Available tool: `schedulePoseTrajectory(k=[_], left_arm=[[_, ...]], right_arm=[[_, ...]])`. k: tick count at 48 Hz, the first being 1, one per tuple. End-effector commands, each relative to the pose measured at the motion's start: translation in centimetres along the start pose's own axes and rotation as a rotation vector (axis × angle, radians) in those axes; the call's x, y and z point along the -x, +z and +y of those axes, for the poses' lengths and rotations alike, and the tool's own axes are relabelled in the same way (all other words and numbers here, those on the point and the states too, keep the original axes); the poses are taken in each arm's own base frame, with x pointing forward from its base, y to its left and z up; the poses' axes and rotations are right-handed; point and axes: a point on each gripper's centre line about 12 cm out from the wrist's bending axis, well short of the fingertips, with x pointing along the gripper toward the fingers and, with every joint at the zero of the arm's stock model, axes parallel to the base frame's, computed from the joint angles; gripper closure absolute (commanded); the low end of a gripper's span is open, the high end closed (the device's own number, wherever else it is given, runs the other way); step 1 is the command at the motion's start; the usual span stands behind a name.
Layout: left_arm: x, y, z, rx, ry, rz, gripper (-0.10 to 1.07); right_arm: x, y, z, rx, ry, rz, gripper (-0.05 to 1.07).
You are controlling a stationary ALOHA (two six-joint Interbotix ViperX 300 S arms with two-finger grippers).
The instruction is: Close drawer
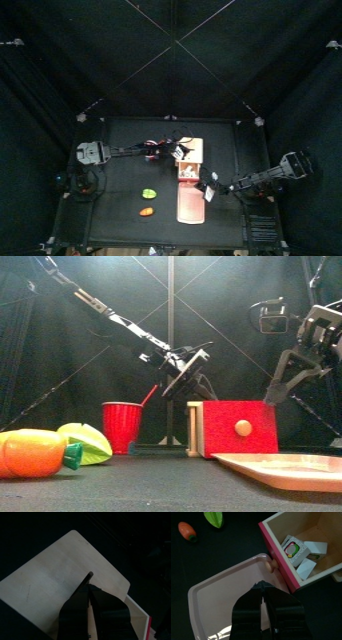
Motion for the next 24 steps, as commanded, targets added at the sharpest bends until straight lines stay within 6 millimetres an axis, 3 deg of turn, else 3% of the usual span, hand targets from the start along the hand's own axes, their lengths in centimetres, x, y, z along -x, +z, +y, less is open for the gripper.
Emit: schedulePoseTrajectory(k=[1,24], left_arm=[[0.1,0.8,0.0,-0.001,-0.004,-0.015,0.56],[-0.1,0.4,0.1,-0.003,0.0,-0.005,0.56]], right_arm=[[-0.1,1.1,0.2,-0.005,0.002,-0.025,0.86],[-1.4,1.6,-1.1,-0.034,-0.065,-0.02,0.86]])
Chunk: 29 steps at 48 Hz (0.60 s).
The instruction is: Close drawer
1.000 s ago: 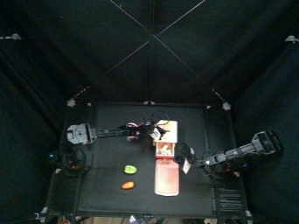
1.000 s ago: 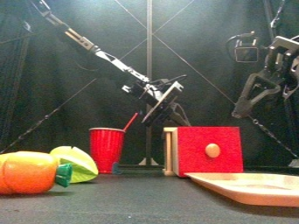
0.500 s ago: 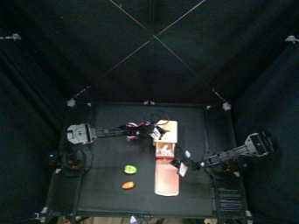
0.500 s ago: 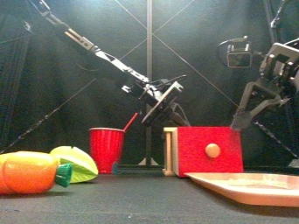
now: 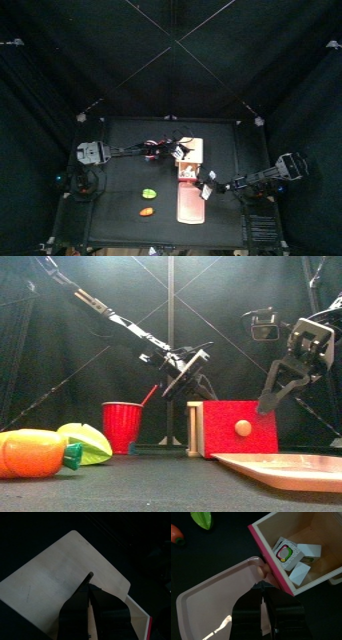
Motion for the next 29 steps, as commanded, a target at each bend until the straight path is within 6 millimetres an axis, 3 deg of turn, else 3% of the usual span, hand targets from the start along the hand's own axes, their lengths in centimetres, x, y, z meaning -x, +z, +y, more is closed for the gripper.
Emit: schedulePoseTrajectory(k=[1,29], left_arm=[[0.1,0.6,0.0,-0.002,-0.002,-0.012,0.56],[0.2,0.5,0.0,-0.013,-0.003,-0.008,0.56]], right_arm=[[0.1,1.1,0.0,-0.016,-0.003,-0.031,0.86],[0.3,3.0,-2.8,-0.048,-0.207,-0.151,0.86]])
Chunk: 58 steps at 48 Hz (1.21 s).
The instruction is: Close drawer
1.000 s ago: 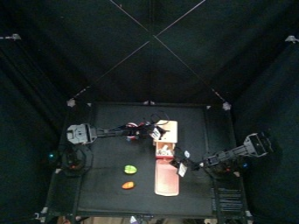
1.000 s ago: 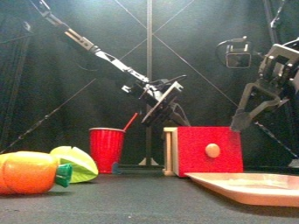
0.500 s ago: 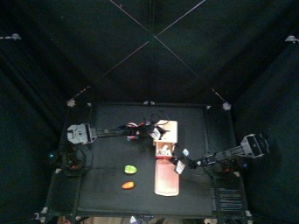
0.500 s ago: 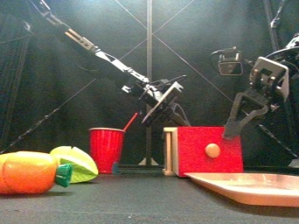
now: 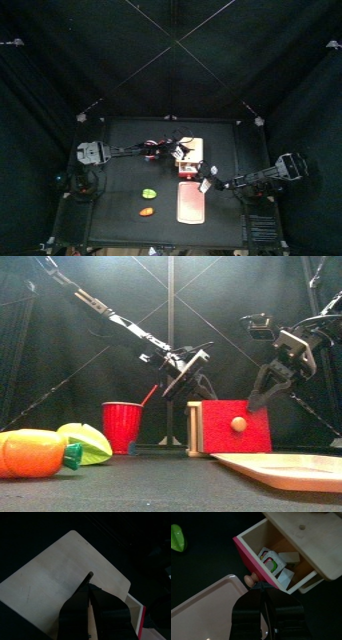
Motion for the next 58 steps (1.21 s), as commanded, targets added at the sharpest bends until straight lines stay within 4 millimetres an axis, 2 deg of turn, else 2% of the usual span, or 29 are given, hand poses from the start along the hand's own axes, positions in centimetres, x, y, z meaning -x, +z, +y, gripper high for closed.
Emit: schedulePoseTrajectory(k=[1,13,35,58], left_arm=[[0.2,0.6,0.0,-0.003,-0.001,-0.01,0.56],[0.3,0.7,-0.1,-0.005,-0.004,-0.014,0.56],[0.4,0.7,-0.2,-0.004,-0.006,-0.014,0.56],[0.4,0.7,-0.2,-0.004,-0.006,-0.012,0.56]], right_arm=[[0.0,1.3,-0.4,-0.032,-0.036,-0.046,0.86],[-0.9,1.6,-1.6,-0.047,-0.105,-0.049,0.86],[-4.2,3.0,-1.1,-0.004,-0.175,-0.059,0.86],[-4.8,3.3,-1.5,-0.002,-0.248,-0.083,0.86]])
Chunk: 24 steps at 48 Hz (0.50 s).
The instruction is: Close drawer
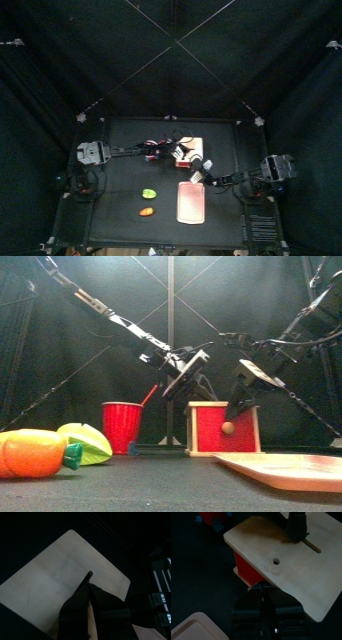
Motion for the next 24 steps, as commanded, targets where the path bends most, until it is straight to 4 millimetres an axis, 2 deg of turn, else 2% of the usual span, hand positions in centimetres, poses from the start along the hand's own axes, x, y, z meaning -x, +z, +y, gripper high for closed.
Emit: schedulePoseTrajectory(k=[1,10,17,24], left_arm=[[0.4,0.7,-0.2,-0.006,-0.006,-0.012,0.56],[1.2,1.7,-0.4,-0.018,-0.011,-0.048,0.56],[2.3,3.0,-0.9,-0.065,-0.012,-0.125,0.56],[3.5,4.0,-1.1,-0.089,-0.015,-0.181,0.56]], right_arm=[[0.0,1.1,0.1,-0.025,-0.001,-0.025,0.86],[0.3,1.7,0.7,-0.021,0.025,-0.041,0.86],[2.3,2.8,2.3,-0.01,0.113,-0.09,0.86],[4.3,3.9,3.1,-0.012,0.178,-0.139,0.86]])
